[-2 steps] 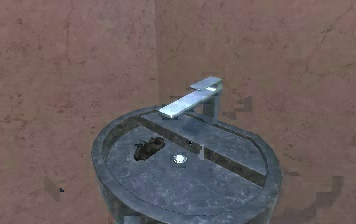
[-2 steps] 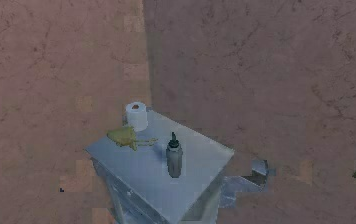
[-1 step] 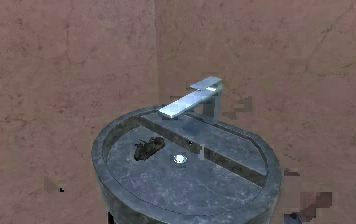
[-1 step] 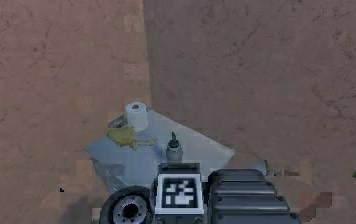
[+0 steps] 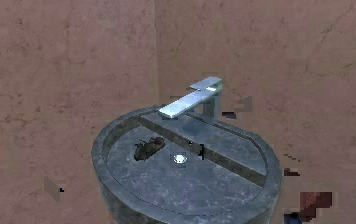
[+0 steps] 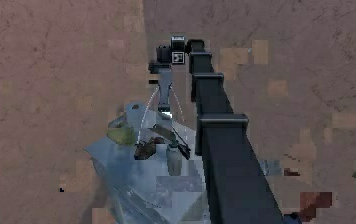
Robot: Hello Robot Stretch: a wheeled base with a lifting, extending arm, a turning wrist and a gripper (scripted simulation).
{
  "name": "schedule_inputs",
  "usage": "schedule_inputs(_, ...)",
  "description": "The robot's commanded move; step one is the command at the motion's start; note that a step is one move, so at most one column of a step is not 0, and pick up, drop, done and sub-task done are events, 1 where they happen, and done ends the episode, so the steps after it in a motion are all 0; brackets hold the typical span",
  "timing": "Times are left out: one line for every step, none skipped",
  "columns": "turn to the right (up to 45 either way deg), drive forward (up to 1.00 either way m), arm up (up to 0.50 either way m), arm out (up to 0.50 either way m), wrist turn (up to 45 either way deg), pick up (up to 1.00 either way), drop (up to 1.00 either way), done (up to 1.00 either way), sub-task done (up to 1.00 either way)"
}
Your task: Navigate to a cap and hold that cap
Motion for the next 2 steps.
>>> schedule_inputs(0.0, 0.0, 0.0, 0.0, 45.0, 0.0, 0.0, 0.0, 0.0)
schedule_inputs(0.0, 0.0, 0.0, 0.0, 45.0, 0.0, 0.0, 0.0, 0.0)
